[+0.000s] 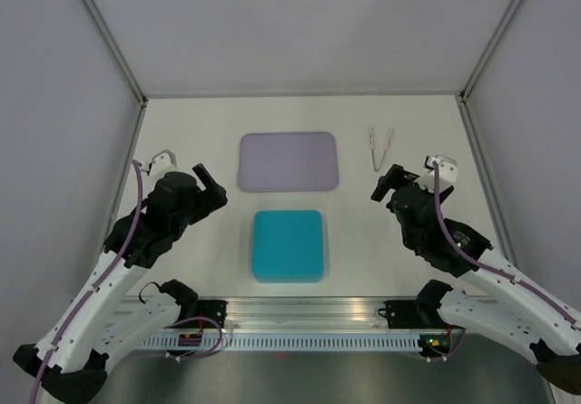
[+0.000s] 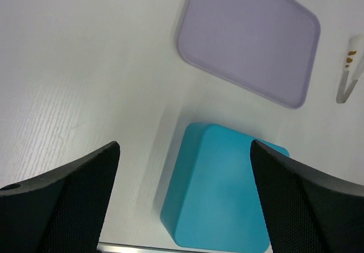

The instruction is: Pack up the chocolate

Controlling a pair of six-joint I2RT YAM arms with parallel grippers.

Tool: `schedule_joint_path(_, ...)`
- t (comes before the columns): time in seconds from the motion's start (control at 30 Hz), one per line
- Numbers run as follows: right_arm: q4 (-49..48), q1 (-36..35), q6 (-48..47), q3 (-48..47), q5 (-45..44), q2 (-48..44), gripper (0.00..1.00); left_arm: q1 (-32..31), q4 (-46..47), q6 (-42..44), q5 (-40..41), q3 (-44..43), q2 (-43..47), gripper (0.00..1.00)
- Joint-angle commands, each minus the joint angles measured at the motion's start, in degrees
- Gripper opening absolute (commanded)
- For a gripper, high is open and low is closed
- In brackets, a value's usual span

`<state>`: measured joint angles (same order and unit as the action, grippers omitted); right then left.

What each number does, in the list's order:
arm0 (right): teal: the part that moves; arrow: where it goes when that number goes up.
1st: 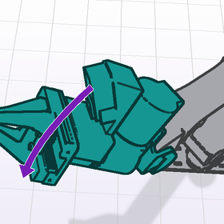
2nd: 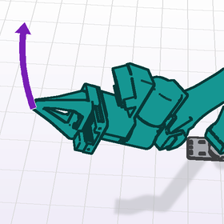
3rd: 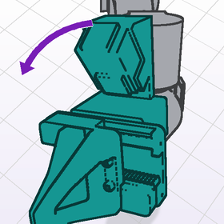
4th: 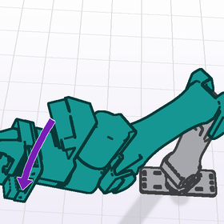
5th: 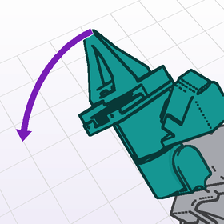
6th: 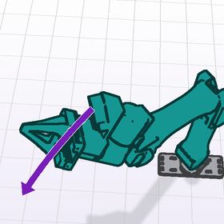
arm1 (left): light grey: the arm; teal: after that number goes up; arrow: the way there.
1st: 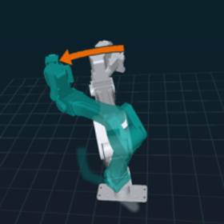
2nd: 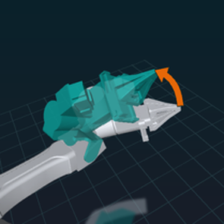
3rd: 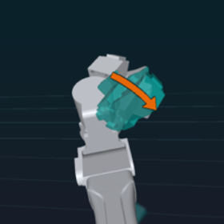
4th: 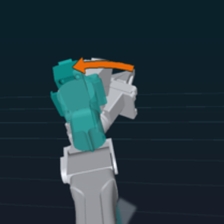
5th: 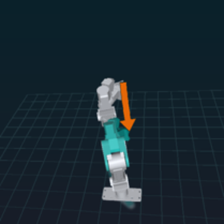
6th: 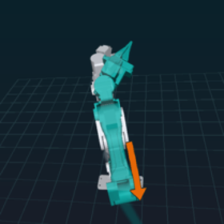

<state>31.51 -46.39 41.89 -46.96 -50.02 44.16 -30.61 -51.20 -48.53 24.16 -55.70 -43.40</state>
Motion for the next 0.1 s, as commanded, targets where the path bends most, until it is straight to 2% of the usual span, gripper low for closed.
schedule_joint_path(0.0, 3.7, -0.3, 2.6, 3.2, -6.5, -2.1, 0.98, 0.0, -0.6, -0.2, 4.3, 1.5, 0.0, 1.0)
schedule_joint_path(0.07, 2.9, -0.4, 1.5, 3.9, -7.5, -3.1, 0.98, 0.0, -0.4, -0.9, 4.7, 1.8, -0.2, 1.0)
